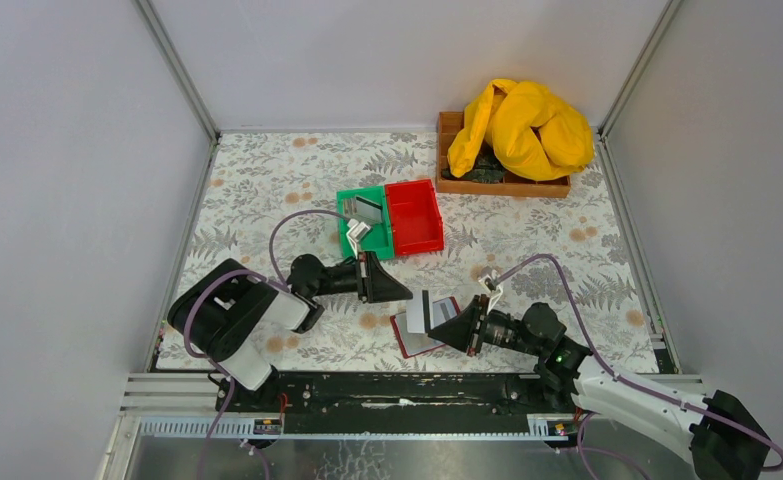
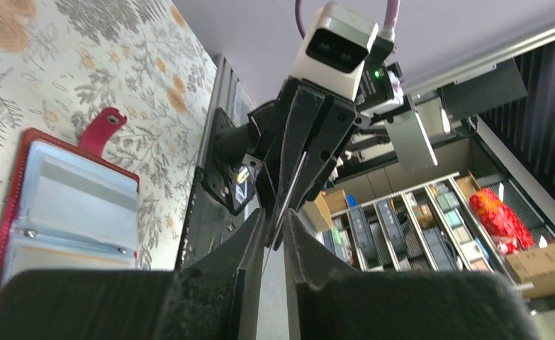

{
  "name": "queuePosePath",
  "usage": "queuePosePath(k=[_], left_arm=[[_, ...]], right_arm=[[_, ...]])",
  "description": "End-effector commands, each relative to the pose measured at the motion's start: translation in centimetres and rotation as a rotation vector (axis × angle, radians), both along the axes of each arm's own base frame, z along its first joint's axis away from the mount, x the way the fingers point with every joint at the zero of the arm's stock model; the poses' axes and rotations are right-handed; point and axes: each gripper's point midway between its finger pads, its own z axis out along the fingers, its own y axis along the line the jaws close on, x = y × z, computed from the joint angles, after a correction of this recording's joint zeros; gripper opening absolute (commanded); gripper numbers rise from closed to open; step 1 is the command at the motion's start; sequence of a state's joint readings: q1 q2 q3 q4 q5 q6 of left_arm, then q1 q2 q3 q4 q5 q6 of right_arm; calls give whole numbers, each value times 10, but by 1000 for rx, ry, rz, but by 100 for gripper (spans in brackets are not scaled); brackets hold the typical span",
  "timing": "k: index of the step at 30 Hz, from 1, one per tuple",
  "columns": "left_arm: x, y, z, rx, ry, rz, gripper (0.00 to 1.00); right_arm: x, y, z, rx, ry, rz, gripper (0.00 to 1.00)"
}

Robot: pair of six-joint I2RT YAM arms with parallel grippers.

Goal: Take the credit cards out of the card holder

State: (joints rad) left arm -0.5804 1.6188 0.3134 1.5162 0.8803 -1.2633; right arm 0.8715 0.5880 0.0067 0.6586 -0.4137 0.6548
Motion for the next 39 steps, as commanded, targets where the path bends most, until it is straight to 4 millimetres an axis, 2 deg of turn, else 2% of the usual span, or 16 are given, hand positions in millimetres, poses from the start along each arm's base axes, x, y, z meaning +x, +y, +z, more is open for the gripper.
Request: queuePosePath(k=[1, 16, 21, 34, 35, 38, 39], left_arm=[[-18, 0, 13, -33, -114, -107, 23], [-26, 0, 16, -30, -160, -183, 24], [-31, 0, 12, -23, -171, -204, 21], [-41, 2, -1, 2, -176, -234, 24], [-42, 1, -2, 3, -176, -237, 21], [-42, 1, -4, 5, -175, -235, 0], [-42, 1, -4, 6, -175, -236, 0]], right_arm=[[-6, 4, 22, 47, -61, 49, 0], [-13, 4, 9, -3, -10, 94, 0], [-15, 4, 12, 10, -4, 98, 0], [-17, 6, 20, 36, 0, 117, 0], [-18, 6, 21, 36, -1, 119, 0], [-18, 7, 23, 38, -5, 122, 0], [-17, 7, 22, 36, -6, 123, 0]])
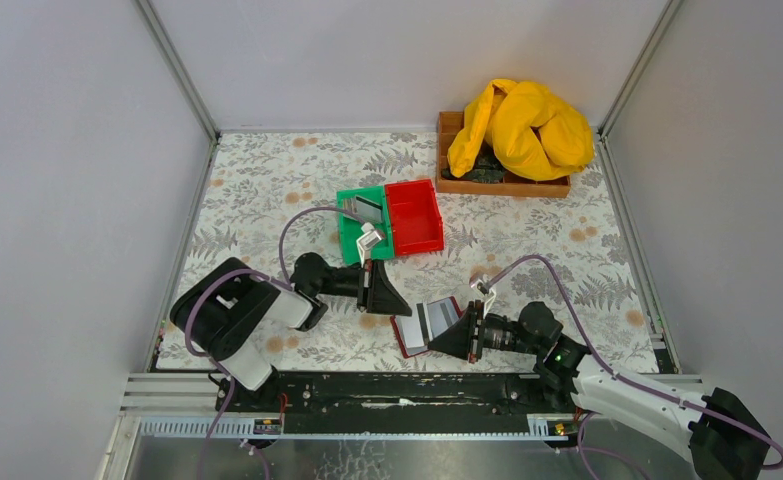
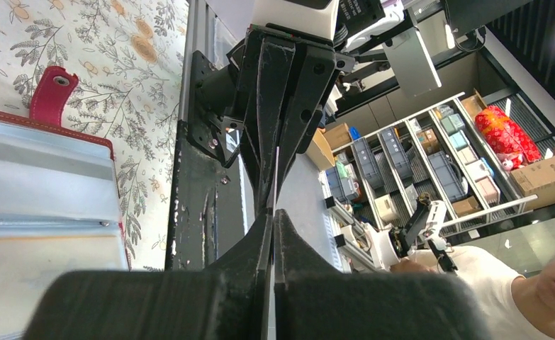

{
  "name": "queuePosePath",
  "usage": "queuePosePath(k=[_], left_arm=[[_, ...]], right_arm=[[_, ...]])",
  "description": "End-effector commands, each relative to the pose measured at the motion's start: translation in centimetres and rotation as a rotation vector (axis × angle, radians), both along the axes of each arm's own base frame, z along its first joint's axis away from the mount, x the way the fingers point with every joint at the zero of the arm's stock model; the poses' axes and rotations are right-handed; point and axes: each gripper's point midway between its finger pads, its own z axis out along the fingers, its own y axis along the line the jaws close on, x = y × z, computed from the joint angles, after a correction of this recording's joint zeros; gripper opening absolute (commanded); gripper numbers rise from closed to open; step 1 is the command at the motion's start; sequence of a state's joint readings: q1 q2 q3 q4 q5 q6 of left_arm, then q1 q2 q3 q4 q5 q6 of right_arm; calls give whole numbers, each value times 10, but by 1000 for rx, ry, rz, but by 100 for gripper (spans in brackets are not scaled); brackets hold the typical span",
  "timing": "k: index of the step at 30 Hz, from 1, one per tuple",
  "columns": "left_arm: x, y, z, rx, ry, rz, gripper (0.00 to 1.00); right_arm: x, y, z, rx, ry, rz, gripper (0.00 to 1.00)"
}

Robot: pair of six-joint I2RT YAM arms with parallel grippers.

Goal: Take the credit cards out of the card holder

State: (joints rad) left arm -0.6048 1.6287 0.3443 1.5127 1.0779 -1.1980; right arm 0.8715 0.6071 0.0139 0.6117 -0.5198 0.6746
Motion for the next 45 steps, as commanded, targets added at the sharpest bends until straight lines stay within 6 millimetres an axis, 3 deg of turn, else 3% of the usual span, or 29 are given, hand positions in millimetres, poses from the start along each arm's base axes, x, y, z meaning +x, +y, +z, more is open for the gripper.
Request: queuePosePath(k=[1, 4, 5, 8, 9, 11, 16, 19, 21, 26, 30, 35, 40, 45], left_arm=[[-8, 2, 1, -26, -71, -28, 0], [-7, 1, 3, -33, -83, -19, 0], [-6, 1, 3, -35, -85, -16, 0], [0, -1, 6, -42, -85, 12, 0], [5, -1, 8, -47, -85, 38, 0], [17, -2, 12, -53, -89, 99, 0], [73, -4, 8, 75, -164, 387, 0], [121, 18, -5, 270, -175, 677, 0], [144, 36, -3, 343, -173, 822, 0], [191, 87, -3, 432, -97, 1140, 0], [207, 124, 7, 458, -127, 1359, 0], [212, 153, 25, 414, -159, 1531, 0], [220, 173, 27, 422, -186, 1651, 0], [233, 176, 9, 437, -169, 1708, 0]], right_arm=[[2, 6, 33, 76, -64, 18, 0], [3, 7, 32, 74, -67, 16, 0], [4, 6, 32, 71, -74, 11, 7], [10, 4, 34, 71, -106, -30, 43], [15, 1, 35, 70, -119, -62, 50], [30, -7, 37, 63, -140, -169, 54], [76, -53, 41, 30, -187, -545, 54], [87, -77, 41, -6, -209, -671, 54], [88, -82, 34, -56, -201, -686, 54], [87, -71, 18, -96, -168, -644, 54], [88, -65, 11, -117, -162, -624, 54], [88, -61, 2, -140, -162, -600, 54], [86, -58, 1, -131, -151, -587, 54], [85, -59, -7, -139, -133, -586, 54]])
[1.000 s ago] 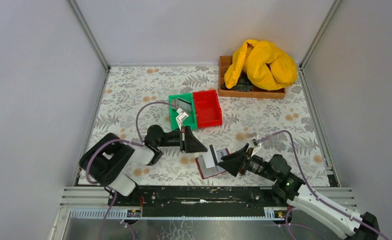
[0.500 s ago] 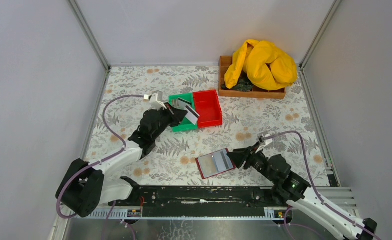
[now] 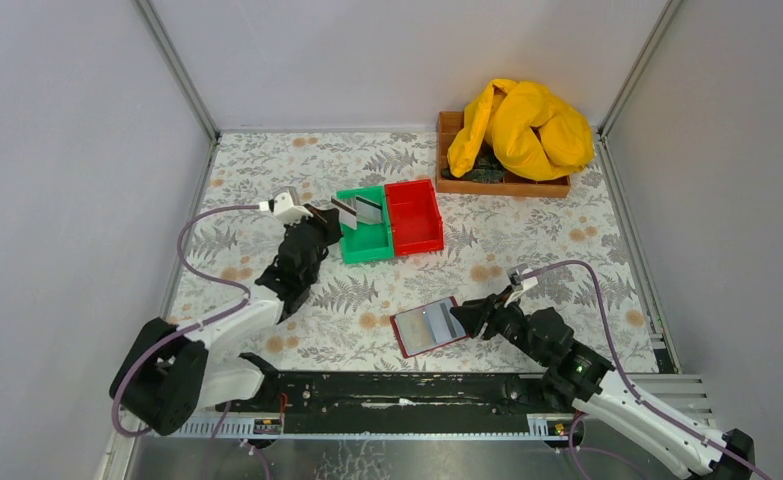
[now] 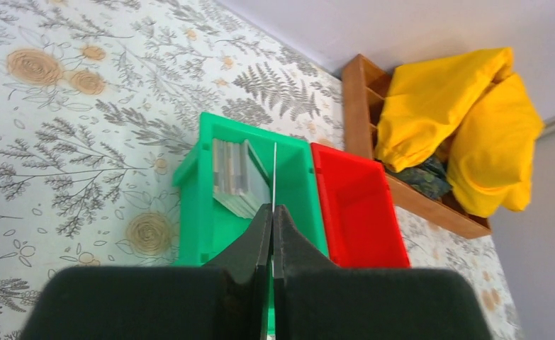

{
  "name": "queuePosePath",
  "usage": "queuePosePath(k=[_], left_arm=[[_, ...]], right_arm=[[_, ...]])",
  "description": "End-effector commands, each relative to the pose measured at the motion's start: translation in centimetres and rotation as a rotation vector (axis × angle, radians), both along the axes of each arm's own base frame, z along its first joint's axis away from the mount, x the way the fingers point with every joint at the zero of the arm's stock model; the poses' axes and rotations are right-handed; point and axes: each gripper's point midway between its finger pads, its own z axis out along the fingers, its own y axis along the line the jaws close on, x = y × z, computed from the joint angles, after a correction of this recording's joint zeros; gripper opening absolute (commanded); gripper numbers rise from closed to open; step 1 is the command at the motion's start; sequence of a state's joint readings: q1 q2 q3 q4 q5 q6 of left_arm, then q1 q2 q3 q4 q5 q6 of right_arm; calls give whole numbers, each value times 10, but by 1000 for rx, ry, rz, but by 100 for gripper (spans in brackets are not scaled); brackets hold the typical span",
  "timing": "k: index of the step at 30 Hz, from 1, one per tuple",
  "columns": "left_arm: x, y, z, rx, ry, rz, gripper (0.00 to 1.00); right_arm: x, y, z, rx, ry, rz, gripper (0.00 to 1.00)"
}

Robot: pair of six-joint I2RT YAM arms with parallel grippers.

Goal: Take the credit cards out of the card holder

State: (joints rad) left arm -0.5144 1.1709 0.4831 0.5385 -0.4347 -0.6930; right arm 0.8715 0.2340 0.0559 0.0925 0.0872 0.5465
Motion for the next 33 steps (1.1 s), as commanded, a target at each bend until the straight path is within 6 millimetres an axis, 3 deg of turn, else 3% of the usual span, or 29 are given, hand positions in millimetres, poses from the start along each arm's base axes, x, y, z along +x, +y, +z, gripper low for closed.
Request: queuePosePath(k=[1, 12, 23, 33], left_arm=[[15, 13, 1, -9, -65, 110, 0], [31, -37, 2, -29, -109, 85, 0], [58, -51, -15, 32, -89, 134, 0], [68, -41, -31, 76, -71, 219, 0]], right_arm=[[2, 3, 11, 43, -30, 2, 54], [0, -2, -1, 22, -13, -10, 54], [-2, 1, -5, 30, -4, 8, 54], [-3, 3, -10, 27, 6, 16, 54]])
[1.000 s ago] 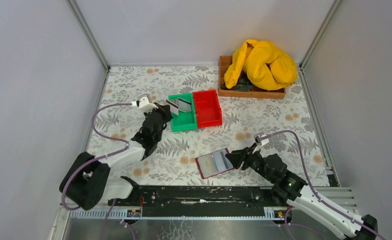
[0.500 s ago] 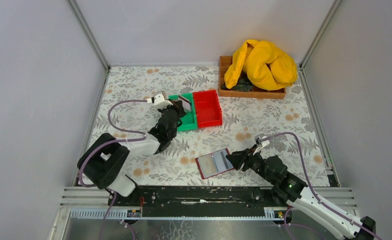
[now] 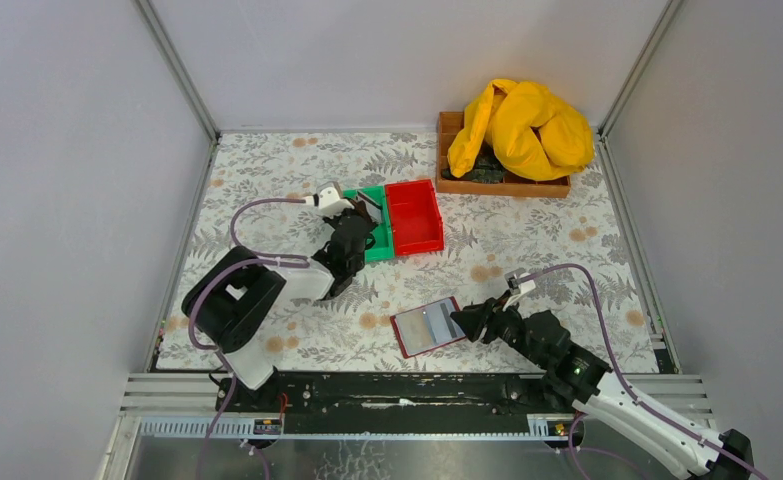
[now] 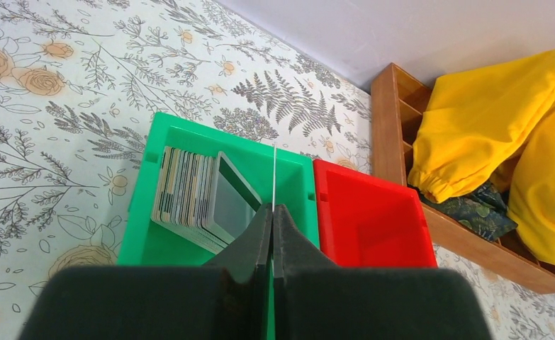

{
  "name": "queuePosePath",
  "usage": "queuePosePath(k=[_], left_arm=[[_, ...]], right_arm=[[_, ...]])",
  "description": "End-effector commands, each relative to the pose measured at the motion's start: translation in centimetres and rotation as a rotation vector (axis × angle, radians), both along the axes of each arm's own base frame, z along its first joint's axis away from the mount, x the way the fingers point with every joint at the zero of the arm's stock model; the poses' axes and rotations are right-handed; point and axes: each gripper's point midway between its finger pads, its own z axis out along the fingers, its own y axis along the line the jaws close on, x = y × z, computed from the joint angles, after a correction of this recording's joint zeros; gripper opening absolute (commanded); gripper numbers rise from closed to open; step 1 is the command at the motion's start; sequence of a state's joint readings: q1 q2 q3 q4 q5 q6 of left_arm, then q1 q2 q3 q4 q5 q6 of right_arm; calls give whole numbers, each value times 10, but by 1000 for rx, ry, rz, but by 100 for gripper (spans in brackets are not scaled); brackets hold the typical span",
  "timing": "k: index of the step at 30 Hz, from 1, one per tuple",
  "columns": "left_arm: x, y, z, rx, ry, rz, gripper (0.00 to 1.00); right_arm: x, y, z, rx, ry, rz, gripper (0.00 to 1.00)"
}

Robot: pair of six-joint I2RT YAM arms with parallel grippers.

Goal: Take the credit cards out of the card holder

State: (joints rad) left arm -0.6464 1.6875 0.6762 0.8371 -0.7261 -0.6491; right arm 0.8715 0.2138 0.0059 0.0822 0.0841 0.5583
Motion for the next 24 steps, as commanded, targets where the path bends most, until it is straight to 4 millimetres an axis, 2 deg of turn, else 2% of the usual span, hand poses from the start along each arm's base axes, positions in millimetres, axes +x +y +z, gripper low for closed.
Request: queuePosePath(k=[1, 17, 24], left_arm=[[12, 3, 17, -13, -64, 65, 0], [37, -1, -16, -11, -10, 120, 0], [38, 3, -18, -21, -11, 130, 21]], right_arm=[[1, 6, 12, 48, -27, 15, 54], [1, 5, 8, 40, -20, 11, 53], [1, 6, 6, 36, -17, 16, 53]])
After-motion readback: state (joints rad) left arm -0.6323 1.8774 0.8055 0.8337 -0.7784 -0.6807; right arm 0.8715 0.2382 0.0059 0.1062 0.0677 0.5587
